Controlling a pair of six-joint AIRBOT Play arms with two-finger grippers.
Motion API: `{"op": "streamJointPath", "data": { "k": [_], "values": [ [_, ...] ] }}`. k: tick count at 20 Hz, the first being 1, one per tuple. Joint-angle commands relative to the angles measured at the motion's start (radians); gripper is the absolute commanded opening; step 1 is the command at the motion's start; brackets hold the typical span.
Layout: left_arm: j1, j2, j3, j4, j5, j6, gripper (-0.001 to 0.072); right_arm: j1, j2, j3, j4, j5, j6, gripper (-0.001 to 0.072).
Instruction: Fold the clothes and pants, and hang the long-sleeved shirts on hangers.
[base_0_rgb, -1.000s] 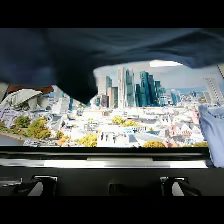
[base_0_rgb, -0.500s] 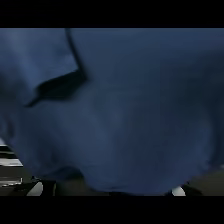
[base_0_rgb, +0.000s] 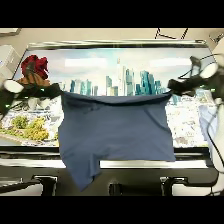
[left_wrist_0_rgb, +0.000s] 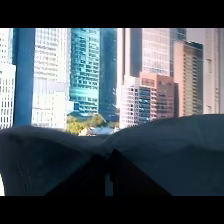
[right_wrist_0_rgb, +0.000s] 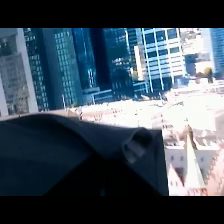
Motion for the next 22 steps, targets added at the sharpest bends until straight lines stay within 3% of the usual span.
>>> {"op": "streamJointPath", "data": {
  "k": [1,6,12,15,18,22],
  "values": [
    [-0.015,-0.166,0.015,-0.012,0.201,0.0,0.0024,0.045,-0.14,-0.028,0.03,-0.321,0.15,0.0038],
    [-0.02,-0.202,0.097,-0.012,0.485,0.001,0.0025,0.043,-0.151,-0.027,-0.037,-0.67,0.204,0.0037],
    [-0.076,-0.262,0.098,-0.012,0.509,0.0,0.0025,0.043,-0.175,-0.027,-0.113,-0.702,0.282,0.0037],
    [-0.095,-0.271,0.098,-0.011,0.506,0.019,0.0025,0.043,-0.185,-0.027,-0.109,-0.608,0.304,0.0037],
    [-0.068,-0.253,0.111,-0.003,0.351,0.023,0.0025,0.037,-0.17,-0.02,-0.123,-0.438,0.297,0.0038],
    [0.044,-0.165,0.148,0.134,-0.212,0.023,0.0025,-0.008,-0.04,-0.017,-0.128,-0.031,0.14,0.0038]
  ]
}}
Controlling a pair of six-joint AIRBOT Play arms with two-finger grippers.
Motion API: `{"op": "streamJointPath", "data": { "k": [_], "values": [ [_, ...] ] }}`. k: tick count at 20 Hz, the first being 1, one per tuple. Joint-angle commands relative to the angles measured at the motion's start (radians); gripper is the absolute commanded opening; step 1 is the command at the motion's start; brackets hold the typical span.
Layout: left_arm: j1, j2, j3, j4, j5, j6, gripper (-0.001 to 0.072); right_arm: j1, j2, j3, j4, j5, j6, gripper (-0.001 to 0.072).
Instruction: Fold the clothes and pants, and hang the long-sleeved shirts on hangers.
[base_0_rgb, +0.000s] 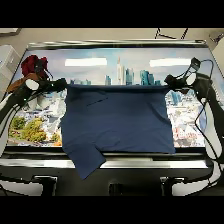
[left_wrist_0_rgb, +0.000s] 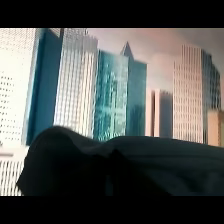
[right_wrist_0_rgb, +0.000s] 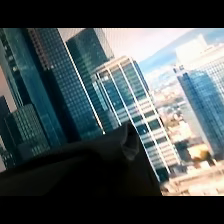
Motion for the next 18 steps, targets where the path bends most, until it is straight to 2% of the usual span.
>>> {"op": "streamJointPath", "data": {
  "k": [1,2,3,7,11,12,13,14,15,18],
  "values": [
    [0.079,0.049,0.01,0.09,-0.533,-0.001,0.0025,-0.02,0.076,-0.002,-0.032,0.416,-0.13,0.0038],
    [0.082,0.048,-0.009,0.091,-0.633,0.0,0.0024,-0.02,0.075,-0.016,-0.038,0.492,-0.153,0.0038],
    [0.077,0.048,-0.039,0.091,-0.672,0.0,0.0025,-0.02,0.073,-0.048,-0.039,0.525,-0.155,0.0038],
    [0.054,0.045,-0.171,0.093,-0.607,-0.001,0.0025,-0.02,0.037,-0.133,-0.034,0.531,-0.155,0.0039],
    [0.059,0.045,-0.194,0.087,-0.59,-0.001,0.0028,-0.02,0.026,-0.129,-0.031,0.508,-0.15,0.0039],
    [0.068,0.046,-0.178,0.08,-0.608,-0.001,0.0112,-0.021,0.027,-0.114,-0.032,0.521,-0.139,0.0094],
    [0.08,0.048,-0.154,0.078,-0.646,-0.001,0.0351,-0.021,0.028,-0.077,-0.032,0.555,-0.141,0.0286],
    [0.1,0.055,-0.12,0.08,-0.701,0.005,0.0566,-0.021,0.033,-0.034,-0.032,0.6,-0.175,0.0443],
    [0.125,0.065,-0.09,0.079,-0.753,0.022,0.0585,-0.028,0.039,0.014,-0.038,0.659,-0.237,0.0559],
    [0.214,0.153,-0.114,0.08,-0.85,0.026,0.0576,-0.124,0.068,0.038,-0.02,0.839,-0.245,0.0578]
  ]
}}
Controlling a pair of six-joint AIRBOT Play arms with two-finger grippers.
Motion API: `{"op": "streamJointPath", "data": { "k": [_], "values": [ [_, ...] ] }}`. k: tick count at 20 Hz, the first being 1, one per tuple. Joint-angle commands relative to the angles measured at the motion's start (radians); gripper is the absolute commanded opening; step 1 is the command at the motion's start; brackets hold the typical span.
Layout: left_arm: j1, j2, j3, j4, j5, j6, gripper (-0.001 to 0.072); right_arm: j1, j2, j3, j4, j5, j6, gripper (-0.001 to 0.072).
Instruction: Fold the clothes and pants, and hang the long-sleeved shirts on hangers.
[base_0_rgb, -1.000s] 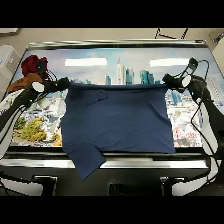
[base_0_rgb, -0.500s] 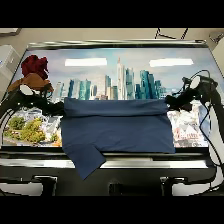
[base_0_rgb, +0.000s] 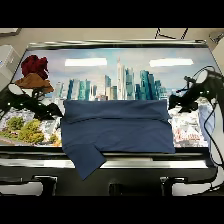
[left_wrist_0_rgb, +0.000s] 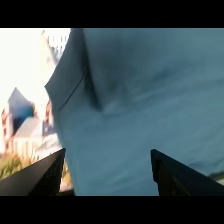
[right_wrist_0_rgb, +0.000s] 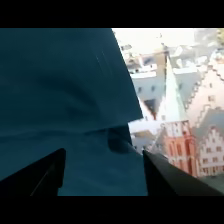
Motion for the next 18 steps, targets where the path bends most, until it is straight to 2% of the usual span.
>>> {"op": "streamJointPath", "data": {
  "k": [1,4,8,12,15,16,17,18],
  "values": [
    [0.084,0.105,-0.066,-0.002,-0.112,0.015,0.0574,-0.106,0.035,0.004,0.01,0.209,-0.036,0.0577],
    [0.098,0.28,-0.412,-0.007,-0.037,0.039,0.0572,-0.206,0.132,-0.183,0.01,0.183,-0.036,0.0577],
    [0.096,0.437,-0.803,-0.152,0.083,0.138,0.0571,-0.245,0.254,-0.395,0.006,0.084,-0.068,0.0574],
    [0.028,0.437,-0.887,-0.2,0.166,0.143,0.057,-0.245,0.263,-0.42,0.01,0.085,-0.07,0.0574],
    [-0.046,0.436,-0.886,-0.227,0.264,0.095,0.0566,-0.245,0.262,-0.42,0.01,0.083,-0.071,0.0574],
    [-0.066,0.436,-0.886,-0.235,0.288,0.081,0.0483,-0.245,0.263,-0.42,0.01,0.08,-0.073,0.0574],
    [-0.085,0.436,-0.886,-0.237,0.3,0.056,0.0472,-0.245,0.262,-0.42,0.01,0.076,-0.073,0.0574],
    [-0.099,0.436,-0.887,-0.237,0.303,0.03,0.0418,-0.245,0.262,-0.42,0.01,0.07,-0.073,0.0573]
  ]
}}
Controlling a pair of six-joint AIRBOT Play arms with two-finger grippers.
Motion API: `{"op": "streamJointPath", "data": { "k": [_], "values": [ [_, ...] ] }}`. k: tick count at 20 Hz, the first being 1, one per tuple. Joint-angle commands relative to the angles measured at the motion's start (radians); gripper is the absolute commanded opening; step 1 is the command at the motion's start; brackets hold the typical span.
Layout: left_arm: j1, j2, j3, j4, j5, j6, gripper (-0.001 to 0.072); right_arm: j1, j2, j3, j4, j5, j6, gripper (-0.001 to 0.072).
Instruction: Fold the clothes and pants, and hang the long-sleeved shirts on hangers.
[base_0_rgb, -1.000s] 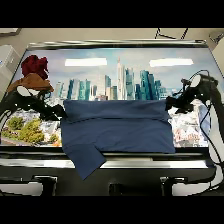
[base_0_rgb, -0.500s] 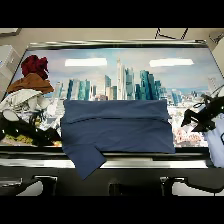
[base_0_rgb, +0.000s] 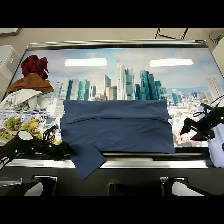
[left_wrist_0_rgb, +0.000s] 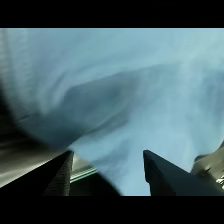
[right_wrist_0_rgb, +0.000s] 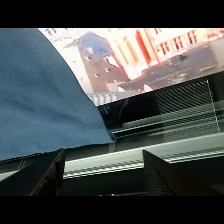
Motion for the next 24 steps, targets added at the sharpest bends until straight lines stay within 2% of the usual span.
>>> {"op": "streamJointPath", "data": {
  "k": [1,2,3,5,7,8,11,15,17,19,20,21,22,24],
  "values": [
    [-0.062,0.003,-0.014,-0.009,0.087,-0.068,0.0261,0.0,0.003,-0.007,-0.002,-0.021,-0.003,0.0573],
    [-0.069,0.003,-0.014,-0.009,0.085,-0.067,0.0107,0.0,0.003,-0.014,-0.002,-0.033,-0.002,0.0573],
    [-0.069,0.005,-0.014,-0.009,0.08,-0.054,0.0025,0.0,0.003,-0.031,-0.002,-0.044,0.003,0.0573],
    [-0.069,0.006,-0.013,-0.008,0.065,-0.026,0.0024,0.0,0.002,-0.1,0.0,-0.068,0.007,0.0576],
    [-0.069,0.006,-0.013,-0.008,0.059,-0.018,0.0024,0.0,0.002,-0.194,0.01,-0.114,-0.007,0.0632],
    [-0.069,0.007,-0.013,-0.008,0.059,-0.018,0.0024,0.0,-0.005,-0.232,0.033,-0.136,-0.032,0.0636],
    [-0.069,0.021,-0.013,-0.008,0.059,-0.019,0.0024,0.0,-0.035,-0.279,0.132,-0.174,-0.076,0.0635],
    [-0.069,0.049,-0.013,-0.008,0.059,-0.019,0.0025,0.0,-0.06,-0.306,0.193,-0.172,-0.075,0.0626],
    [-0.069,0.056,-0.012,-0.009,0.06,-0.019,0.0025,0.0,-0.061,-0.332,0.21,-0.188,-0.075,0.0597],
    [-0.069,0.063,-0.009,-0.008,0.063,-0.018,0.0025,0.0,-0.062,-0.342,0.21,-0.215,-0.069,0.0521],
    [-0.069,0.064,-0.006,-0.008,0.061,-0.018,0.0025,0.0,-0.062,-0.342,0.211,-0.213,-0.063,0.0377],
    [-0.069,0.067,-0.001,-0.008,0.06,-0.018,0.0024,0.0,-0.062,-0.341,0.211,-0.201,-0.064,0.0174],
    [-0.069,0.075,0.009,-0.008,0.06,-0.01,0.0024,0.0,-0.061,-0.336,0.21,-0.171,-0.065,0.0043],
    [-0.062,0.1,0.068,0.018,0.048,-0.006,0.0024,0.0,-0.052,-0.301,0.209,-0.108,-0.118,0.0041]
  ]
}}
